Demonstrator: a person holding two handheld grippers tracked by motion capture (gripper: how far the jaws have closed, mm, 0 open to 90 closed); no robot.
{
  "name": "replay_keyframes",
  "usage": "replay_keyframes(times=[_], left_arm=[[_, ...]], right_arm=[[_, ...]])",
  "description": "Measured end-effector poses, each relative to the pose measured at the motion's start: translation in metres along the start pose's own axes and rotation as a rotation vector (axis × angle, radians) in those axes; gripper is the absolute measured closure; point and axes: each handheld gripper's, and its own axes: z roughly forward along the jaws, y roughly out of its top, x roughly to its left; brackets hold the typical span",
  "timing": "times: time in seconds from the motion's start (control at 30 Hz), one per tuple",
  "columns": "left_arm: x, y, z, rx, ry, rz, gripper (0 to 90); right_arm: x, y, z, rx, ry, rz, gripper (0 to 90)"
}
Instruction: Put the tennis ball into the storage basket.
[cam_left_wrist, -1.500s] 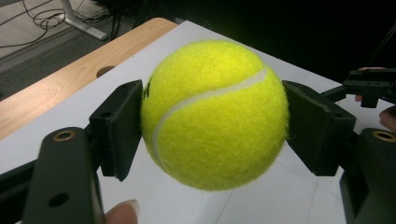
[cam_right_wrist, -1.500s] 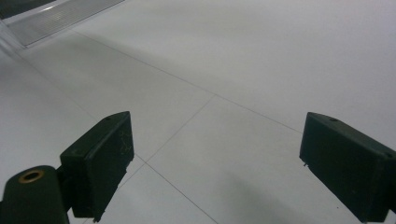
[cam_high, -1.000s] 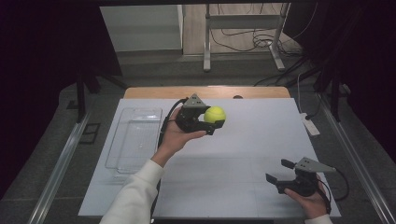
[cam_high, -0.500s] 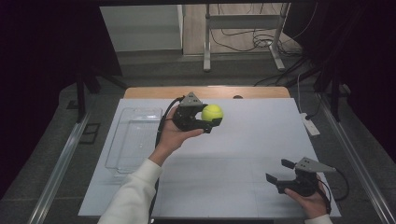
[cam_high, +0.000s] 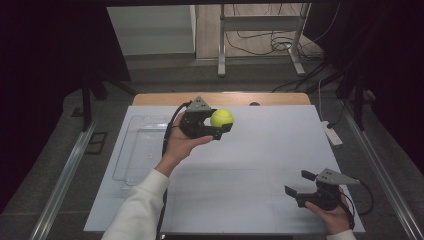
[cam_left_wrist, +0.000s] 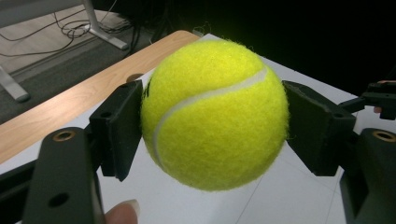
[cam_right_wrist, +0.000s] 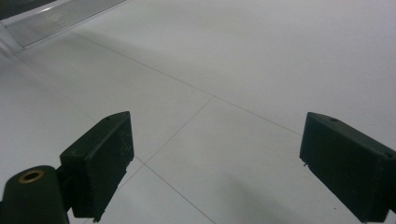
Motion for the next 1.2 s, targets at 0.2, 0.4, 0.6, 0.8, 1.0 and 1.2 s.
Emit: replay_keyframes(times=[0.2, 0.4, 0.6, 0.8, 1.0, 1.2], left_arm=[[0.006, -0.002, -0.005, -0.001, 0.017, -0.008, 26.5], [0.013, -0.004, -0.010, -0.001, 0.037, -0.017, 26.5], [0.020, -0.006, -0.015, -0.002, 0.055, -0.029, 26.5], [0.024, -0.008, -0.019, -0.003, 0.067, -0.034, 26.5], [0.027, -0.009, -0.023, -0.004, 0.078, -0.038, 26.5], [0.030, -0.010, -0.025, -0.003, 0.088, -0.042, 26.5]], right_arm=[[0.000, 0.000, 0.000, -0.001, 0.001, 0.001, 9.8], [0.000, 0.000, 0.000, -0.003, 0.000, 0.000, 9.7], [0.001, 0.001, 0.000, -0.003, 0.000, 0.001, 9.7], [0.001, 0.001, 0.001, -0.003, 0.000, 0.003, 9.7], [0.000, 0.001, 0.001, -0.002, -0.001, 0.004, 9.7], [0.000, 0.001, 0.001, 0.000, -0.002, 0.003, 9.7]])
